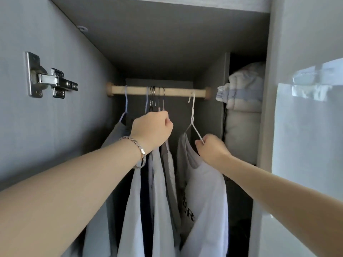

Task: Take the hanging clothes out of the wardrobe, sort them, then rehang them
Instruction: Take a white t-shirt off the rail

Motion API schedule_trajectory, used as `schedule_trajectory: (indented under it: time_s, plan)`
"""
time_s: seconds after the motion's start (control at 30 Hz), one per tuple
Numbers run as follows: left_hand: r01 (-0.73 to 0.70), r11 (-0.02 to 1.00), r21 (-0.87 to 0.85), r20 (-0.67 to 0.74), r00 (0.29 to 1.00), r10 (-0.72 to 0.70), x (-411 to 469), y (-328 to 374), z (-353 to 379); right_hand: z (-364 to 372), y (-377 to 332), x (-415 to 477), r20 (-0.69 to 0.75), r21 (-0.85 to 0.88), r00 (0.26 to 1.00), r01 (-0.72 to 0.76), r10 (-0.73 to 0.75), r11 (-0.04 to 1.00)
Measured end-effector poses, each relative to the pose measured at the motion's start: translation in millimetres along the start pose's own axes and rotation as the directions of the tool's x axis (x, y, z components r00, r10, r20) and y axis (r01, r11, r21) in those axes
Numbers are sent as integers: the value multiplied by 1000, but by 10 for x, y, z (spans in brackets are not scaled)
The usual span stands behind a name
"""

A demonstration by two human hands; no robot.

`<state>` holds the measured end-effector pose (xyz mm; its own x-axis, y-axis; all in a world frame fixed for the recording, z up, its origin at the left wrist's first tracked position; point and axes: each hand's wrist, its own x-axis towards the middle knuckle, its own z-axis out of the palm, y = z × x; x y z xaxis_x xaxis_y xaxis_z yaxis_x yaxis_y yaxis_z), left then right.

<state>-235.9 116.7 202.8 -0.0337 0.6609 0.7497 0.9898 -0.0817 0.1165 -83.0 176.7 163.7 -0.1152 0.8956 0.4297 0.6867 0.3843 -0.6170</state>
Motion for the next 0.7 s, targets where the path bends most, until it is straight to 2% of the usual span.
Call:
schedule_trajectory:
  time_s: [0.17, 0.37, 0.47, 0.57, 0.7]
  plan:
    - [-76, 997, -19, 146, 986, 78, -386, 459, 105, -241, 391, -879, 10, -155, 1000, -19, 20, 988]
    - [-105, 991, -82, 365, 922, 128, -1094, 1287, 194, -963, 923, -2104, -3, -358, 999, -39, 40, 933]
    - [-138, 974, -178, 452, 868, 206, -1545, 1848, 254, -1401, 1290, -2856, -56, -410, 992, -123, 110, 904]
    - [-178, 954, -243, 499, 820, 280, -2047, 2484, 305, -1851, 1702, -3651, -136, -405, 963, -268, 232, 874]
    - [-244, 909, -337, 542, 740, 399, -2746, 3330, 309, -2457, 2100, -4706, -288, -269, 860, -495, 421, 826]
